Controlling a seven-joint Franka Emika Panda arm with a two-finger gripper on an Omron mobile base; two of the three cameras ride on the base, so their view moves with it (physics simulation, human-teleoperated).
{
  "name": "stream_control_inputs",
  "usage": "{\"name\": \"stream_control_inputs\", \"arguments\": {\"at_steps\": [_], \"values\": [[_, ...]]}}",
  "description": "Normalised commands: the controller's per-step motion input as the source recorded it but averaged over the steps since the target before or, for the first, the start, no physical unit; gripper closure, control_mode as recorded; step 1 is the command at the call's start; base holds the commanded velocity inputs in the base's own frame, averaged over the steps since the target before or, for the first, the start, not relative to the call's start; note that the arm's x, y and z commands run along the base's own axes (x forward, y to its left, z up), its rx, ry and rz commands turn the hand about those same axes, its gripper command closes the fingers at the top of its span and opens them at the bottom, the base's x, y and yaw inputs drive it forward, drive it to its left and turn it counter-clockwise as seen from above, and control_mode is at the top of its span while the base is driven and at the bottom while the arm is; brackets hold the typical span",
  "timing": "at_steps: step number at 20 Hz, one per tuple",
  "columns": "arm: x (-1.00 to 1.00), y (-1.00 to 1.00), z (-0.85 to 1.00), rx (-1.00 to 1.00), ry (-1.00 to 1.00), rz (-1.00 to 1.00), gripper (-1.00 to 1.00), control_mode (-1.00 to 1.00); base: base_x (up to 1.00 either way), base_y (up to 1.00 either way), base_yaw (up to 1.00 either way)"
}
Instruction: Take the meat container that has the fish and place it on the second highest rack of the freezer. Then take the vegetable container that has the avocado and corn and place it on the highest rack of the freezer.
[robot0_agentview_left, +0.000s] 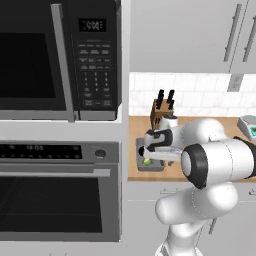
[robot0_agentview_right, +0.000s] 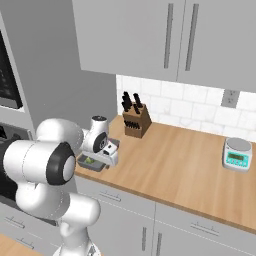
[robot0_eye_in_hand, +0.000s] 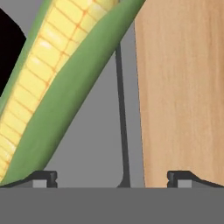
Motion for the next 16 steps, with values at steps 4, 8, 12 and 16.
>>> {"name": "stream_control_inputs", "arguments": {"at_steps": [4,8,12,16], "values": [[0.03,0.0,0.0,0.0,-0.06,-0.01,-1.0,-1.0,0.0,0.0,0.0],[0.0,-0.01,-0.24,0.0,-0.05,-0.03,-1.0,-1.0,0.0,0.0,0.0],[0.0,0.0,-0.39,0.0,-0.07,-0.02,-1.0,-1.0,0.0,0.0,0.0],[0.0,0.0,-0.24,0.0,-0.06,-0.01,-1.0,-1.0,0.0,0.0,0.0]]}}
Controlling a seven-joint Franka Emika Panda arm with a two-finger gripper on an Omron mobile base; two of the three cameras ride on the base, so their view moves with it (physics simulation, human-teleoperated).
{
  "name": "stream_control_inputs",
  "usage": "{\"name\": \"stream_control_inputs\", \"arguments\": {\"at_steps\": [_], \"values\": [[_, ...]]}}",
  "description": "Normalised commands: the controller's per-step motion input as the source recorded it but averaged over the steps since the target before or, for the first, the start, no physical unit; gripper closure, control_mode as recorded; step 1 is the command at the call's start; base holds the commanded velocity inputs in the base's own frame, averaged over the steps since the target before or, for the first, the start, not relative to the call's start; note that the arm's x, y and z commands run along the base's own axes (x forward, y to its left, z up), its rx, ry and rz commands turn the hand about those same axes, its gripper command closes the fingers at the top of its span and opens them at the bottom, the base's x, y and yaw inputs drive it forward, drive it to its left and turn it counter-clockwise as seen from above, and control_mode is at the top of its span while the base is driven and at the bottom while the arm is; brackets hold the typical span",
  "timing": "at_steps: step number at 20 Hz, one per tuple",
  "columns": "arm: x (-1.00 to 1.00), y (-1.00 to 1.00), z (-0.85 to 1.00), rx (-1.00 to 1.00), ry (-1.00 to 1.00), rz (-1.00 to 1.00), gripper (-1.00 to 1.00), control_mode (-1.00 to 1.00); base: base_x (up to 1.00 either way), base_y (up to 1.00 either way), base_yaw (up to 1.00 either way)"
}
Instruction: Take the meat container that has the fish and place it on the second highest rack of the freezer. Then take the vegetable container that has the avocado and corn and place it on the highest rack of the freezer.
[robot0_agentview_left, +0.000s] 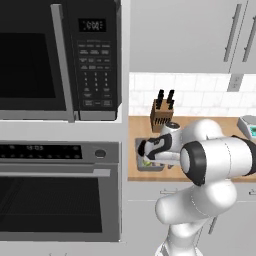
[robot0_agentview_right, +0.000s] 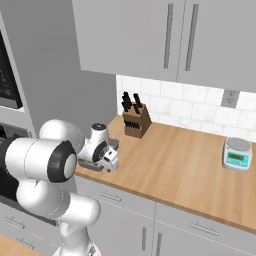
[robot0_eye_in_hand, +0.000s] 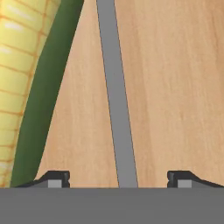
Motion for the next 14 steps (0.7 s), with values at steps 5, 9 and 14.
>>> {"name": "stream_control_inputs", "arguments": {"at_steps": [5,9,14], "values": [[0.0,0.0,-0.08,0.0,-0.02,0.0,-1.0,-1.0,0.0,0.0,0.0],[0.0,0.0,0.0,0.0,0.0,0.0,1.0,-1.0,0.0,0.0,0.0],[0.0,0.0,0.0,0.0,0.0,0.0,1.0,-1.0,0.0,0.0,0.0]]}}
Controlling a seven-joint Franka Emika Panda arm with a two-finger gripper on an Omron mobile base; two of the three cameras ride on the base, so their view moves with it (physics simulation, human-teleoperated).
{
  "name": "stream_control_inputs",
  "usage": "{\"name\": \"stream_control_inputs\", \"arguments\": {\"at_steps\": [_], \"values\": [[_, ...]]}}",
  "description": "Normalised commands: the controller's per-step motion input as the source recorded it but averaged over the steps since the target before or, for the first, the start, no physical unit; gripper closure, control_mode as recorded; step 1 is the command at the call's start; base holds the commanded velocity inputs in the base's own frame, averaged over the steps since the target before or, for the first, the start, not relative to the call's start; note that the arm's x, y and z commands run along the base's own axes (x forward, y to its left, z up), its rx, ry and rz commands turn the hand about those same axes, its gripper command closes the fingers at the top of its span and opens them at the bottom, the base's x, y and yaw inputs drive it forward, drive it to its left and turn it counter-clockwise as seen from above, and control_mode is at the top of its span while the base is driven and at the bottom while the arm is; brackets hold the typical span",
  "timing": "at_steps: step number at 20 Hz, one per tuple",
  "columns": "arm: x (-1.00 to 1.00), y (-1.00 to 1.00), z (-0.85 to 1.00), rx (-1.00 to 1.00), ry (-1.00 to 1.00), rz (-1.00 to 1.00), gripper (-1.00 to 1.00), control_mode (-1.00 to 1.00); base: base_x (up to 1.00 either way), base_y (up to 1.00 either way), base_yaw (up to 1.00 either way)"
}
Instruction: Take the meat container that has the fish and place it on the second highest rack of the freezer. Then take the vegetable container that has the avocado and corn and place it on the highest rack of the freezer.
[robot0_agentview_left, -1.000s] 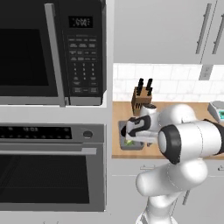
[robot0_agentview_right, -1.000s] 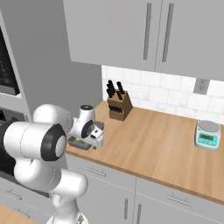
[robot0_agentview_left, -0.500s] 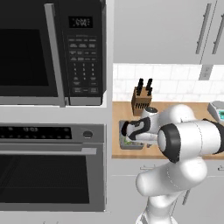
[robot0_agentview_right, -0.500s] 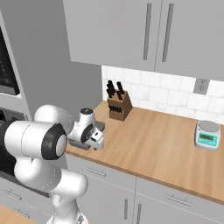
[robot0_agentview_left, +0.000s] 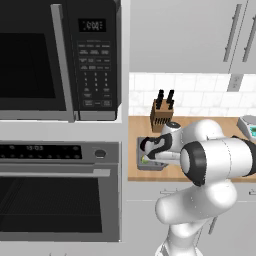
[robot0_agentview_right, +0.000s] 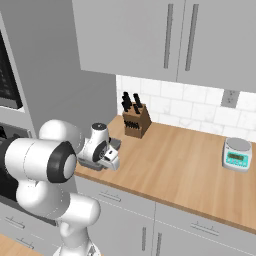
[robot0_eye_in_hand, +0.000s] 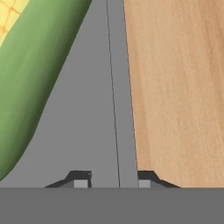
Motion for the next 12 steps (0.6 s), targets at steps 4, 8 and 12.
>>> {"name": "stream_control_inputs", "arguments": {"at_steps": [4,8,12], "values": [[0.0,0.0,0.0,0.0,0.0,0.0,1.0,-1.0,0.0,0.0,0.0],[0.0,0.0,0.0,0.0,0.0,0.0,1.0,-1.0,0.0,0.0,0.0],[-0.09,-0.15,0.21,0.0,0.0,0.0,1.0,-1.0,0.0,0.0,0.0]]}}
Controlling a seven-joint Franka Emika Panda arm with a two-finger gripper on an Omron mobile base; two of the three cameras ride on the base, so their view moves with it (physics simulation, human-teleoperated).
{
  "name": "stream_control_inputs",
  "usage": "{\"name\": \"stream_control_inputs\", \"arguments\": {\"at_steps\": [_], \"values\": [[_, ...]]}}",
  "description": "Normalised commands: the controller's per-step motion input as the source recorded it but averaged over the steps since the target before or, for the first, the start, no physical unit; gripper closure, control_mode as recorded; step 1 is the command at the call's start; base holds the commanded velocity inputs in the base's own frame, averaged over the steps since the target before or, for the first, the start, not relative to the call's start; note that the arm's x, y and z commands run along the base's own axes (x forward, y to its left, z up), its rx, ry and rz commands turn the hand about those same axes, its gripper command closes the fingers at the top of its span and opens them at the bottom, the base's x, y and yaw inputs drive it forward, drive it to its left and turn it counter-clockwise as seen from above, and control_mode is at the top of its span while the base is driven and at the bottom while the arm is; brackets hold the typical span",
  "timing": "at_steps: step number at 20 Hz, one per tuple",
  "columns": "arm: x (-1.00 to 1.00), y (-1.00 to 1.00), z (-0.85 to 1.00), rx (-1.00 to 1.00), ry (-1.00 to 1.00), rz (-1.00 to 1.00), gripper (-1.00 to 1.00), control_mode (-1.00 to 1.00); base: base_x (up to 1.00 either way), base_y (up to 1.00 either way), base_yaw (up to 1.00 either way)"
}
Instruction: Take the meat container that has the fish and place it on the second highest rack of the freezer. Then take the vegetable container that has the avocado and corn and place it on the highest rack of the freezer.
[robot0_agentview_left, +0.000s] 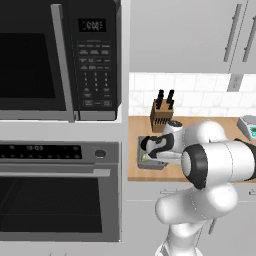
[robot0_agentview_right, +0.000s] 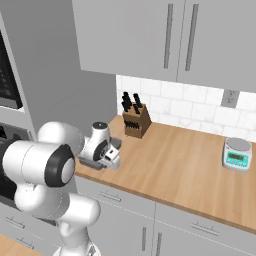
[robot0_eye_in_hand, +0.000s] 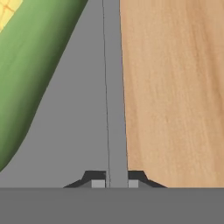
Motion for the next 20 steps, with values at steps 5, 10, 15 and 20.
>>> {"name": "stream_control_inputs", "arguments": {"at_steps": [5,10,15,20], "values": [[-0.18,-0.47,0.81,0.05,0.0,0.0,1.0,-1.0,0.0,0.0,0.0],[-0.13,-0.48,1.0,0.05,0.0,0.02,1.0,-1.0,0.0,0.0,0.0],[-0.49,-0.14,0.65,0.0,-0.01,0.09,1.0,-1.0,0.0,0.0,0.0],[-1.0,-0.01,0.37,-0.02,-0.09,0.16,1.0,-1.0,0.0,0.0,0.0]]}}
